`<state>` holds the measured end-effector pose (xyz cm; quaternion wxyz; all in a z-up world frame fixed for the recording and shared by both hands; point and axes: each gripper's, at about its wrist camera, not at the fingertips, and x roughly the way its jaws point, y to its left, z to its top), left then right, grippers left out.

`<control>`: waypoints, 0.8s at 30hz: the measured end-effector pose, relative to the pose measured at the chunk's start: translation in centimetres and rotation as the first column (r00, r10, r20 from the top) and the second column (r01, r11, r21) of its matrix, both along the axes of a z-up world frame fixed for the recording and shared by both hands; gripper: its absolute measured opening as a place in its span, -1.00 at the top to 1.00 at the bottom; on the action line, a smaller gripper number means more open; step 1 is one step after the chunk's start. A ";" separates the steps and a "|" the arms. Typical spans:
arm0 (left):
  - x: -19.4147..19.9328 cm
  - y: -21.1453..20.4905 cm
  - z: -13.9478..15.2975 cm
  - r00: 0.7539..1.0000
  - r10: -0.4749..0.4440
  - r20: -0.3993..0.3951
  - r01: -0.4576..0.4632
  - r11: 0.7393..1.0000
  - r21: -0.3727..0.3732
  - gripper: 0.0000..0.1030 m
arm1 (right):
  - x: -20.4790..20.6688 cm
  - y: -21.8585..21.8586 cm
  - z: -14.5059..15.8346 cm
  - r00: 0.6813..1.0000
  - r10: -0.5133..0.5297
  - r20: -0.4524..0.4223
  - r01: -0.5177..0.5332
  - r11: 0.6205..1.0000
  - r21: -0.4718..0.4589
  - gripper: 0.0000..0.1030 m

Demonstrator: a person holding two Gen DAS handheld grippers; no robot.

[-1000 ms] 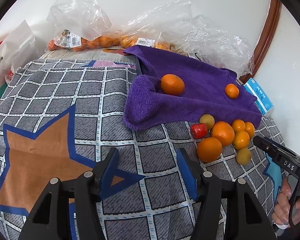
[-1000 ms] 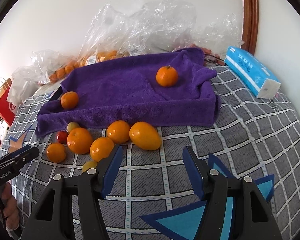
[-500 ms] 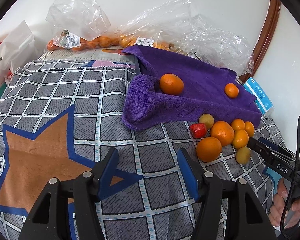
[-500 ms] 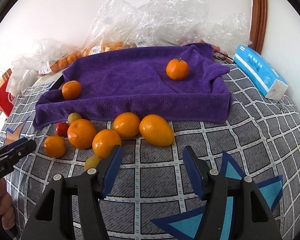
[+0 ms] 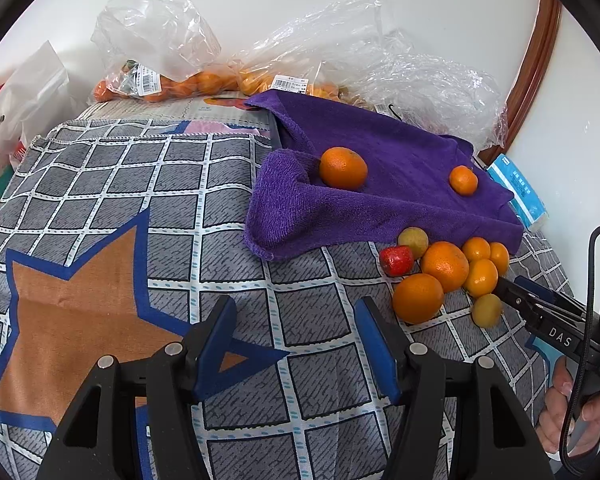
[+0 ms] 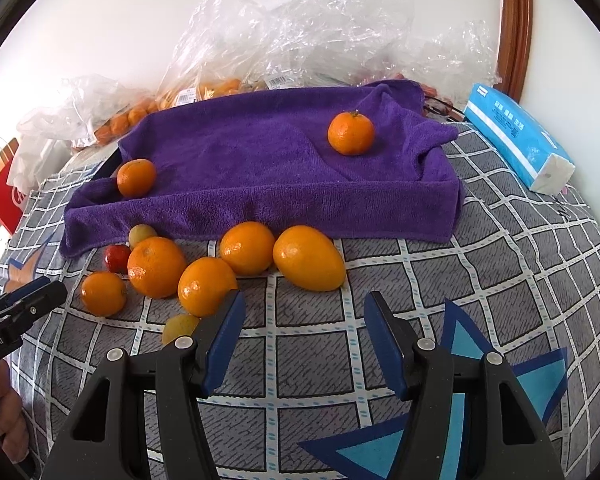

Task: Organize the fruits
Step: 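Move the right tool toward the yellow mango-shaped fruit, then grasp the yellow mango-shaped fruit with the right tool while the left tool grasps an orange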

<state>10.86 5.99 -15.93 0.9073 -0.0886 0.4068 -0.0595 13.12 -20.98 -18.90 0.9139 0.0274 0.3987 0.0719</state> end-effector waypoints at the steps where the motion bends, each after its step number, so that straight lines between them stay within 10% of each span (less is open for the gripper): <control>1: 0.0 -0.1 0.0 1.000 0.000 0.000 0.000 1.000 0.000 -0.16 | 0.0 0.0 0.0 1.000 -0.001 -0.001 0.001 1.000 -0.002 -0.17; 24: -0.6 -0.5 0.5 0.999 -0.042 0.026 0.043 0.999 -0.012 -0.16 | 1.8 -0.3 0.1 0.999 0.041 0.010 -0.041 0.999 -0.013 0.36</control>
